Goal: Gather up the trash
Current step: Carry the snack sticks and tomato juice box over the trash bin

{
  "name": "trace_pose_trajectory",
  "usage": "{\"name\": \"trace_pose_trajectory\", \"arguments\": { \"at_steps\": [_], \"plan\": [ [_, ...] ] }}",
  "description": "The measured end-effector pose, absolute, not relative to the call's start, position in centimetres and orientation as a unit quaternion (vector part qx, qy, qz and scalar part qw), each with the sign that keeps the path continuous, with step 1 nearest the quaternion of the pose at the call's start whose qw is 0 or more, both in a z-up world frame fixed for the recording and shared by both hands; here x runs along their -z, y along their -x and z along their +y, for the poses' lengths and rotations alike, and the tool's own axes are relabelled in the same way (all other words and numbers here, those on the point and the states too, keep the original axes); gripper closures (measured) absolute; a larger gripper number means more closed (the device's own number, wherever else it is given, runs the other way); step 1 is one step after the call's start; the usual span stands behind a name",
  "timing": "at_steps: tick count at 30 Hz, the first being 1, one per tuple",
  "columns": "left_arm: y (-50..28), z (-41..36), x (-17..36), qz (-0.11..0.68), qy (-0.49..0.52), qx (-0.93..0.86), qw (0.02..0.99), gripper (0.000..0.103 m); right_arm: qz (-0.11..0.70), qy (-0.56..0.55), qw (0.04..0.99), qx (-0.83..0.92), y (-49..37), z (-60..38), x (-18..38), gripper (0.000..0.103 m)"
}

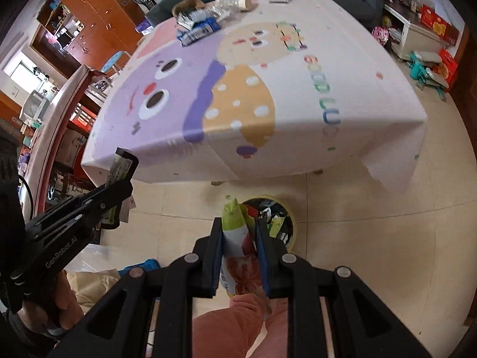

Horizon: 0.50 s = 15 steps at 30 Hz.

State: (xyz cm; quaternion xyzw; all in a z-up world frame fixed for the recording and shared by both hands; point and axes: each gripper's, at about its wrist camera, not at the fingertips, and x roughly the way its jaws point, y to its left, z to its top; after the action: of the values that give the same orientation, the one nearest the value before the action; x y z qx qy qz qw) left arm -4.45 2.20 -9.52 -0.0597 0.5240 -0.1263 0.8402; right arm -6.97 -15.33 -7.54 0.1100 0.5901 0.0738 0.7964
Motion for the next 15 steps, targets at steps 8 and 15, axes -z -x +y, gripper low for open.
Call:
{"name": "trace_pose_trajectory", "arguments": {
  "at_steps": [8,15],
  "plan": [
    [4.3,2.7,19.7,0.573,0.108,0.079,0.808,0.091,0.621,-0.104,0.771,-0.098,7.3,-14.7,18.1,0.082],
    [2.8,2.0,30.7,0.609,0.144,0.063,0.777,0.091,0.639,-0.115,0.752,-0.113,4.9,-13.5,30.2,0.081]
  ]
}}
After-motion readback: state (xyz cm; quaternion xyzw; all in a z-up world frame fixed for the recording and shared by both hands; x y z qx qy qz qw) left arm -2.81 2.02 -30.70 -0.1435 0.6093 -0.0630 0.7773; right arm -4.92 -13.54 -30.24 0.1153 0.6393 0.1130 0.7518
